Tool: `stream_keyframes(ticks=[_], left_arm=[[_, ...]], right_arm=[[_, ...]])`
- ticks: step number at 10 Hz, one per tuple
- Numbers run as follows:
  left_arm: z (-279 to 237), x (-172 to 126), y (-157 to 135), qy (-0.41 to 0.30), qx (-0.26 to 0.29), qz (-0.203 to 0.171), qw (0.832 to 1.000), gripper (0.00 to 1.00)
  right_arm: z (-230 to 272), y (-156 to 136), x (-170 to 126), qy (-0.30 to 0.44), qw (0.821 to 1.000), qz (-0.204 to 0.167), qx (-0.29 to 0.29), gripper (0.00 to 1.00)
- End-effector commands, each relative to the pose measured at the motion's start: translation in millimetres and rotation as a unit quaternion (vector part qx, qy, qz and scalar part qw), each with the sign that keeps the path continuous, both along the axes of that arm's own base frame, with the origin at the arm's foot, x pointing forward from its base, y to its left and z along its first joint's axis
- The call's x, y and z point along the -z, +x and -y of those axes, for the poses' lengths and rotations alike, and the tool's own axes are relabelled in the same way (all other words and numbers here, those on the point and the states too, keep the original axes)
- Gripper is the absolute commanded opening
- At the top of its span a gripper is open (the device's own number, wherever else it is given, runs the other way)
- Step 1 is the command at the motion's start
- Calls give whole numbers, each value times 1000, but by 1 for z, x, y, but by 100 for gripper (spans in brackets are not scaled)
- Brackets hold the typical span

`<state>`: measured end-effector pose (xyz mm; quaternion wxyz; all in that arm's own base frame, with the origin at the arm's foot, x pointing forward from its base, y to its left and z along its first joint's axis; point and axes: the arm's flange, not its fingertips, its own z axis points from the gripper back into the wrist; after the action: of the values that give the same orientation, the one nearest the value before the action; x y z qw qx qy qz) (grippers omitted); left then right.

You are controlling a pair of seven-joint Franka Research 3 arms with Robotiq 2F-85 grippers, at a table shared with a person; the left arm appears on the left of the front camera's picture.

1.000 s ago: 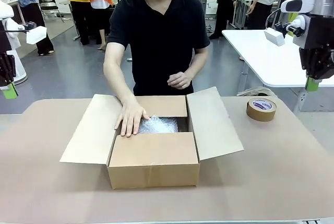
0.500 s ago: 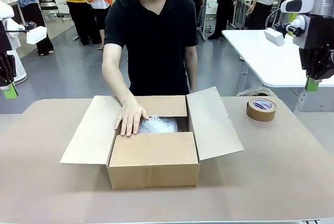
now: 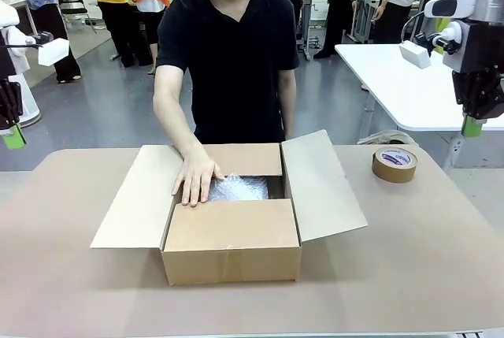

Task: Wrap the clocks to prevent damage.
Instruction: Push the right (or left) flap of the Package Box to close it.

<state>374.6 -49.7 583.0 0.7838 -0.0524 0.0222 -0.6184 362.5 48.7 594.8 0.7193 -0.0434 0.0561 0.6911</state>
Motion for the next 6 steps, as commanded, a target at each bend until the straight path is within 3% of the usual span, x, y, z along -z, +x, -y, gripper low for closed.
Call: stream_keyframes(ticks=[1, 6], left_arm=[[0, -3, 1, 7, -5, -3, 1000, 1], [0, -3, 1, 7, -5, -3, 1000, 1]], right_arm=[[1, -1, -1, 1, 1000, -3, -2, 1], [1, -1, -1, 1, 1000, -3, -2, 1]])
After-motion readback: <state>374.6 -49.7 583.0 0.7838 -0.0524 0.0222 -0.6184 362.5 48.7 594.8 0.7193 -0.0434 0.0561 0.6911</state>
